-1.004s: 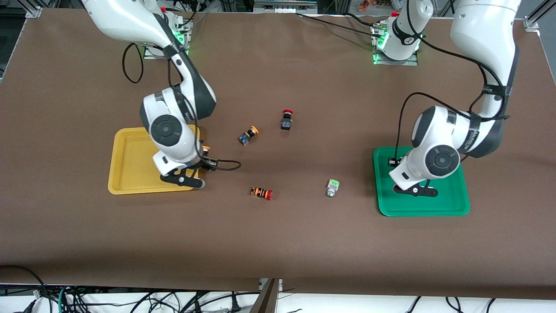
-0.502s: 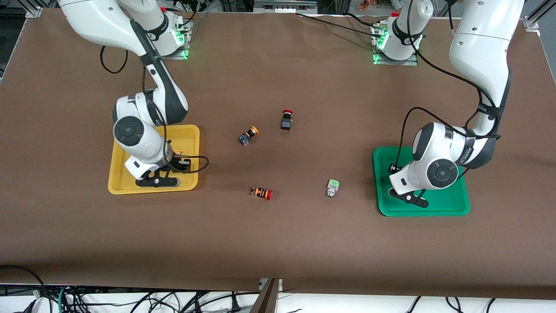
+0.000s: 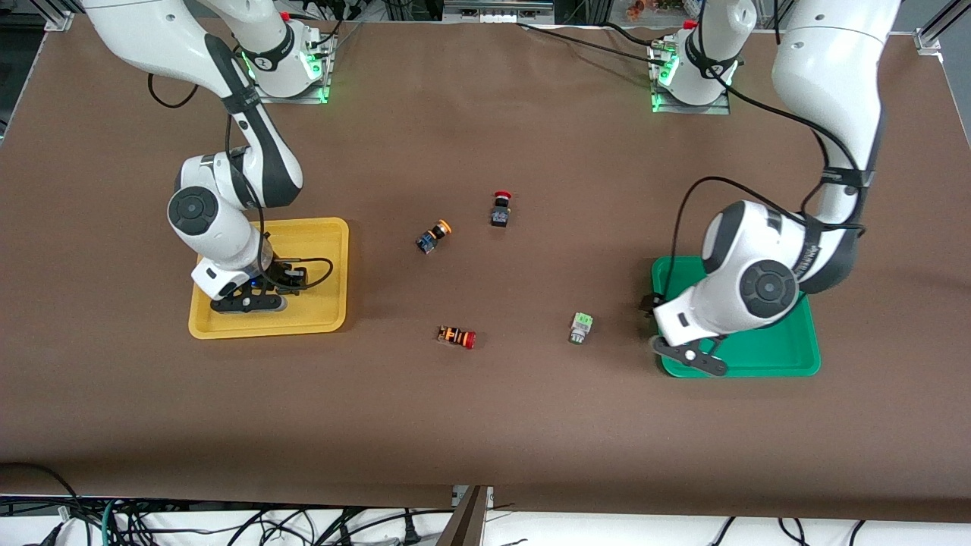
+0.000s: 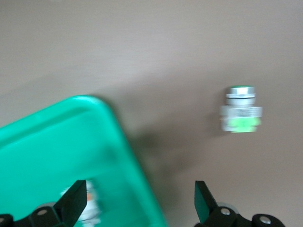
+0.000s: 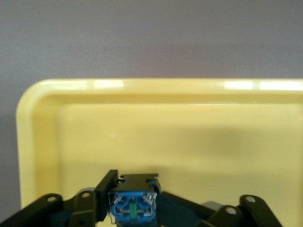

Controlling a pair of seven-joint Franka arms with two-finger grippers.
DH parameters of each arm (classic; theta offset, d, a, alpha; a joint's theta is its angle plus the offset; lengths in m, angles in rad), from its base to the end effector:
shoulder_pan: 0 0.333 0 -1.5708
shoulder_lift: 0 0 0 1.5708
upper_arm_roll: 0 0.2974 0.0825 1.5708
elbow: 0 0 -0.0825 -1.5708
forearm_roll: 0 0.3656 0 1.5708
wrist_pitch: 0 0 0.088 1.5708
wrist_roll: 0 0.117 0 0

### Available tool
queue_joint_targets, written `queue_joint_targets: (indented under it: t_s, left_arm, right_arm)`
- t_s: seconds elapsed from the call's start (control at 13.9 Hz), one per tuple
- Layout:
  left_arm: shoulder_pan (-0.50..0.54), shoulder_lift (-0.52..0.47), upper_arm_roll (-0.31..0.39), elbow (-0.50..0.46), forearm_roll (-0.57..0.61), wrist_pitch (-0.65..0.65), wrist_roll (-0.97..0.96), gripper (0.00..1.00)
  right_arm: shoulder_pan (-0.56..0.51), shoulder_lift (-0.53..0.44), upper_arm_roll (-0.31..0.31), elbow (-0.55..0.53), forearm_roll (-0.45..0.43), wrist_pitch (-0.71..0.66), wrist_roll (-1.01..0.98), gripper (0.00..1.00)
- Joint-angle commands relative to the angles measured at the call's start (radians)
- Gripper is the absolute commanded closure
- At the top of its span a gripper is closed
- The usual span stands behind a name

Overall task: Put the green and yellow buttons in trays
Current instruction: 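Reach the left gripper to the green button while the right gripper reaches blue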

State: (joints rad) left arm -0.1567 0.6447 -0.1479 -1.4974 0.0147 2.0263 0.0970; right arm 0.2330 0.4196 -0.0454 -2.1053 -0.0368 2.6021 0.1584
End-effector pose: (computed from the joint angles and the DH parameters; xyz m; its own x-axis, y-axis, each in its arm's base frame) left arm 0.6445 -0.1868 0.2702 0.9206 -0.3771 -0.1015 -0.3695 -0.9252 0.0864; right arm 0.5619 0.1072 0.2108 0.9945 0.0655 0.0819 0.0635 -0.9976 0.0272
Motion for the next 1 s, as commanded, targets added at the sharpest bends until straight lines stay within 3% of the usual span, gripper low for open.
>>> queue_joint_targets:
  t_s: [0.0,0.22,0.36,0.5,0.65,0.79,0.86,0.93]
  left_arm:
    - [-0.108,0.071,0.014,0.034,-0.022,0.050,-0.068,0.00]
    - [-0.158,0.156,0.017,0.034,-0.028,0.205,-0.160,0.00]
    - [-0.176,0.179,0.019,0.032,-0.019,0.285,-0.171,0.00]
    - [-0.173,0.179,0.021,0.029,-0.012,0.292,-0.166,0.00]
    - [-0.175,0.179,0.021,0.026,0.008,0.292,-0.171,0.00]
    - [-0.176,0.184,0.021,0.022,0.010,0.292,-0.171,0.00]
    - [-0.176,0.190,0.021,0.022,0.011,0.292,-0.171,0.14]
    - [-0.175,0.190,0.021,0.022,0.010,0.290,-0.171,0.37]
  right_arm:
    - [-0.003,-0.039,0.007,-0.044,0.020,0.033,-0.013,0.21]
    - [-0.003,-0.045,0.007,-0.035,0.020,0.021,-0.011,0.10]
    - [0.000,-0.076,0.019,0.014,0.024,-0.109,0.083,0.11]
    - [0.009,-0.079,0.060,0.095,0.024,-0.219,0.224,0.11]
    - [0.023,-0.071,0.105,0.143,0.024,-0.240,0.378,0.11]
    - [0.078,-0.062,0.110,0.156,0.024,-0.238,0.536,0.11]
    - [0.104,-0.058,0.110,0.157,0.024,-0.238,0.611,0.11]
    - [0.136,-0.052,0.110,0.159,0.024,-0.238,0.697,0.11]
